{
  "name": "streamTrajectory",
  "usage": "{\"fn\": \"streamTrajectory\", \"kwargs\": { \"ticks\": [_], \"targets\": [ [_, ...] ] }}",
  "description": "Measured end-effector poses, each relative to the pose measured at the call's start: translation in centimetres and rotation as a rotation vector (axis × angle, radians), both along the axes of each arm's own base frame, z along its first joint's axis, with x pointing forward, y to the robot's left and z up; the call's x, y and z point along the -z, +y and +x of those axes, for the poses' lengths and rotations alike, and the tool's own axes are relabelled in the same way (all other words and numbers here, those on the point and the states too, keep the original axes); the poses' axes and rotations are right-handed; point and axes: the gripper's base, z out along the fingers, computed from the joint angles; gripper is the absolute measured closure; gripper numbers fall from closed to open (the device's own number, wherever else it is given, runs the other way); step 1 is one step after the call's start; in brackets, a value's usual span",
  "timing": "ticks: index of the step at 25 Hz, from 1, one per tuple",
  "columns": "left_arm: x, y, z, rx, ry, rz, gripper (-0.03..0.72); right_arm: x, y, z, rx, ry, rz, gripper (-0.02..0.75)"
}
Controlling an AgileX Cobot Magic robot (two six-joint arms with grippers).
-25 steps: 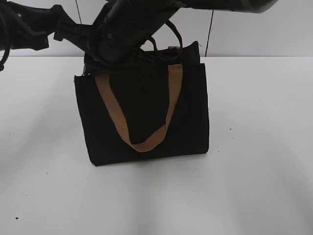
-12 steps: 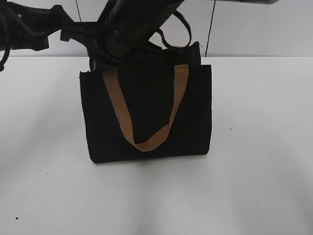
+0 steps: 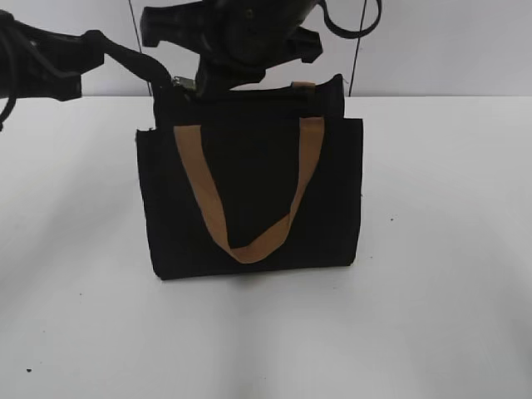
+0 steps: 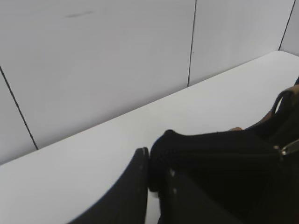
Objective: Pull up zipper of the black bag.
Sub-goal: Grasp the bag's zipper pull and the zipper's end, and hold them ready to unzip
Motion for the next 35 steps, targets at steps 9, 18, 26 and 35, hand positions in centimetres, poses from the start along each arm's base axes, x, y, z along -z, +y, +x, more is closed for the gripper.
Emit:
{"fn": "streamTrajectory", "kwargs": {
  "ticks": [9, 18, 26, 35],
  "targets": [
    [2.9, 0.5, -1.3, -0.036, 0.118, 0.019, 0.651, 0.6, -2.6, 1.0, -0.054, 0.042, -0.111, 0.75],
    [3.7, 1.1, -1.3, -0.111, 0.176, 0.035, 0.651, 1.1, -5.5, 1.8, -0.059, 0.08, -0.282, 0.75],
    [3.6, 1.0, -1.4, -0.106, 0.172, 0.028, 0.651, 1.0, -8.1, 2.1, -0.081, 0.072, -0.51, 0.75],
    [3.6, 1.0, -1.4, -0.103, 0.171, 0.026, 0.651, 0.9, -8.3, 2.3, -0.112, 0.049, -0.548, 0.721]
  ]
}}
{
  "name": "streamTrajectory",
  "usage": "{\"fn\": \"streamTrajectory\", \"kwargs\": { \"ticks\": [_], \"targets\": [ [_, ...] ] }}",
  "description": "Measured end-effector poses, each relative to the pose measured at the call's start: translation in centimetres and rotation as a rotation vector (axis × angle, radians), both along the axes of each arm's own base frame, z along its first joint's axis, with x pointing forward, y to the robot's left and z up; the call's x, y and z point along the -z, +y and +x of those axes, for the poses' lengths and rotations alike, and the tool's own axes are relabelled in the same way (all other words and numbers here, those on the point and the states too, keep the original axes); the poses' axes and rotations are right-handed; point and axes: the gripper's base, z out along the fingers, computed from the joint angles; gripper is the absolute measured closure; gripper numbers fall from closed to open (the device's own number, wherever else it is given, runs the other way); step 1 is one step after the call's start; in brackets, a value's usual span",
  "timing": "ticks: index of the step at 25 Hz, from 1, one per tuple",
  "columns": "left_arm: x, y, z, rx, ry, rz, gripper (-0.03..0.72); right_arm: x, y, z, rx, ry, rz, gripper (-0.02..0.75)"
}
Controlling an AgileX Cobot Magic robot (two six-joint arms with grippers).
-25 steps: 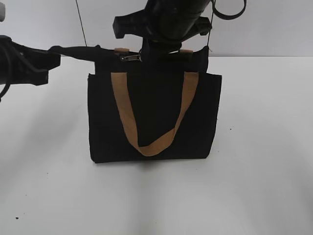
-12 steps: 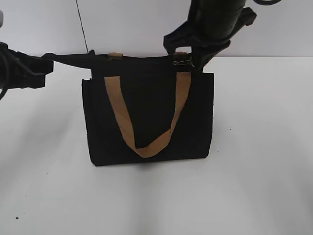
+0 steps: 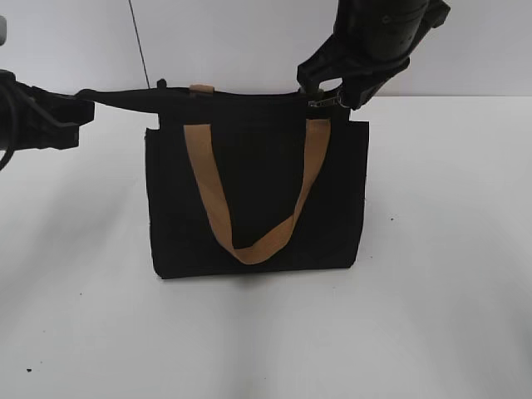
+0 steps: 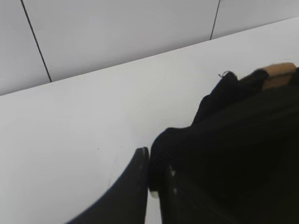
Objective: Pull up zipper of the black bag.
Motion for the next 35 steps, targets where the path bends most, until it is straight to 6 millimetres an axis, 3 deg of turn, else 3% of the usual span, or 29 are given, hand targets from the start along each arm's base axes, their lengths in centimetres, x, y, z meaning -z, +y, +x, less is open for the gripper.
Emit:
{"fn": "streamTrajectory", "kwargs": {
  "ticks": [3, 8, 11, 15, 19, 22, 26, 31, 35],
  "targets": [
    [0.2, 0.2, 0.0, -0.027, 0.023, -0.008, 0.575, 0.1, 0.0, -0.3, -0.011, 0.037, 0.007, 0.594],
    [1.3, 0.7, -0.3, -0.125, 0.129, -0.009, 0.198, 0.0, 0.8, -0.8, -0.074, 0.091, 0.099, 0.269],
    [2.4, 0.8, -0.9, -0.223, 0.235, 0.104, 0.127, -0.9, 0.9, -1.0, -0.085, 0.057, 0.144, 0.202],
    [3.6, -0.1, -2.3, -0.34, 0.386, 0.189, 0.111, -3.3, 0.4, -1.8, -0.109, -0.014, 0.18, 0.184],
    [4.1, -2.4, -4.2, -0.322, 0.494, 0.247, 0.167, -5.7, -0.4, -3.1, -0.119, -0.06, 0.207, 0.181],
    [3.4, -4.3, -5.8, -0.245, 0.573, 0.32, 0.242, -7.4, -1.2, -4.5, -0.122, -0.07, 0.215, 0.181],
    [1.1, -6.3, -7.8, -0.083, 0.743, 0.45, 0.306, -10.4, -2.4, -6.8, -0.132, -0.125, 0.266, 0.181],
    [-2.3, -6.3, -10.2, 0.027, 0.931, 0.49, 0.303, -12.1, -5.5, -12.4, -0.147, -0.155, 0.33, 0.181],
    [-4.9, -4.9, -12.5, 0.054, 0.903, 0.443, 0.246, -10.3, -9.2, -18.3, -0.147, -0.15, 0.33, 0.181]
  ]
}}
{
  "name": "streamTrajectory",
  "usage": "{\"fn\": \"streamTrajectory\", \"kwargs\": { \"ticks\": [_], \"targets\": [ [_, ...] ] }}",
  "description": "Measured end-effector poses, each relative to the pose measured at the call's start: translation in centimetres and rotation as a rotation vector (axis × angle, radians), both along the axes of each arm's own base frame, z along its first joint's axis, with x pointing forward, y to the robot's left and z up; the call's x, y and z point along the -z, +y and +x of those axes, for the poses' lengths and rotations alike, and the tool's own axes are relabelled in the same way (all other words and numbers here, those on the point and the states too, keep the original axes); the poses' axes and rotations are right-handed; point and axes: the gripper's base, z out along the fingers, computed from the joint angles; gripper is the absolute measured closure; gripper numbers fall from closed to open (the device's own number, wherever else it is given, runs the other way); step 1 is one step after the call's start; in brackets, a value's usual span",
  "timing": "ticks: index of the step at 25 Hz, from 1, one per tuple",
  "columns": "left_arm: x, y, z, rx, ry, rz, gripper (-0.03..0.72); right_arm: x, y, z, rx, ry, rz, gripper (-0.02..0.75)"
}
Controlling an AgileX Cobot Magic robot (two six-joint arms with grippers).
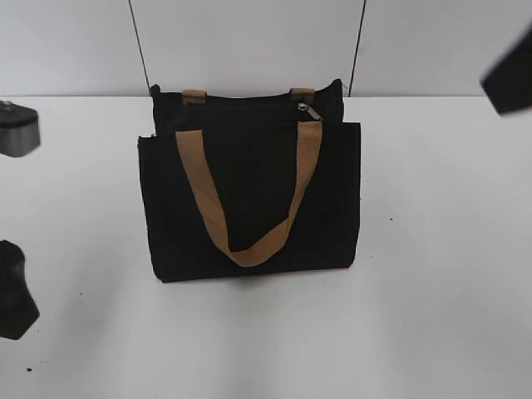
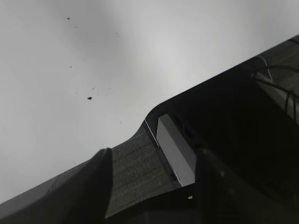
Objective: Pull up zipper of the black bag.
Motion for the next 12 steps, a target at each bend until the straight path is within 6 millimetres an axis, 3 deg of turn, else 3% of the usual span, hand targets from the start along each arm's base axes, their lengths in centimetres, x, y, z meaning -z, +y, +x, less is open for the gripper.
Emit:
{"fn": "streamTrajectory", "kwargs": {
  "ticks": [4, 7, 12],
  "targets": [
    [-2.2, 1.9, -2.4, 0.015, -0.121, -0.083, 0.232, 3.5, -3.8, -6.0, 0.0, -0.012, 0.007, 0.181],
    [-3.0, 3.6, -4.6, 0.019, -0.219, -0.151, 0.23, 6.5, -5.7, -9.0, 0.005, -0.013, 0.015, 0.181],
    [-1.8, 6.3, -8.1, 0.062, -0.315, -0.204, 0.23, 10.5, -7.9, -12.6, 0.024, -0.044, 0.054, 0.181]
  ]
}}
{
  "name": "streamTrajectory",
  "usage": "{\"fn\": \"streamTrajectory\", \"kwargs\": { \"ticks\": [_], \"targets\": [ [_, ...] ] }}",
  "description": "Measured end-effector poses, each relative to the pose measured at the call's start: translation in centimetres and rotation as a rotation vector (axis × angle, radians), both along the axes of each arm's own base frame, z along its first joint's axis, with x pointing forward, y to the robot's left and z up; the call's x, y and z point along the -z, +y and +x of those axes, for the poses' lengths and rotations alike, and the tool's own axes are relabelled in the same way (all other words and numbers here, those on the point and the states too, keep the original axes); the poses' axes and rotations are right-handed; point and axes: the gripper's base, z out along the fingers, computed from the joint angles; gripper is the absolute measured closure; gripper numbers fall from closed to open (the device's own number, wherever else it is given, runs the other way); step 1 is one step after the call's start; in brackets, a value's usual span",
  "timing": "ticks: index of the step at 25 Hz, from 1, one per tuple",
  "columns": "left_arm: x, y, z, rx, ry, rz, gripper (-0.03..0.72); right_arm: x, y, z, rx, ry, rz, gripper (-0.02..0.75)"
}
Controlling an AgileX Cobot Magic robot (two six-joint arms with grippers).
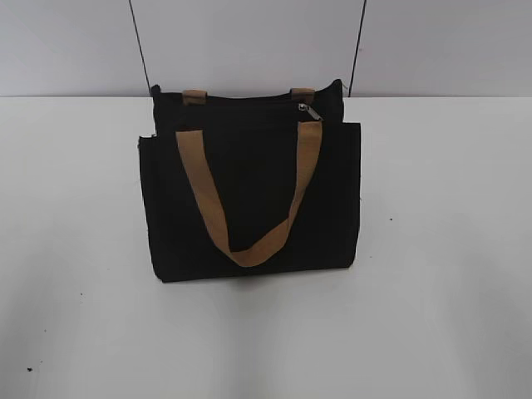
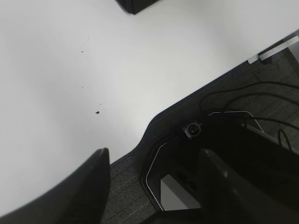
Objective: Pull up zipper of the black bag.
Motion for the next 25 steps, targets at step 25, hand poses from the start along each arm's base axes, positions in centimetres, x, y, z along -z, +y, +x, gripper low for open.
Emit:
{"fn": "streamTrajectory", "kwargs": {
  "ticks": [25],
  "targets": [
    [2.4, 1.7, -2.8, 0.102, -0.136, -0.076, 0.23, 2.5, -0.6, -0.9, 0.008, -0.106, 0.072, 0.181]
  ]
}}
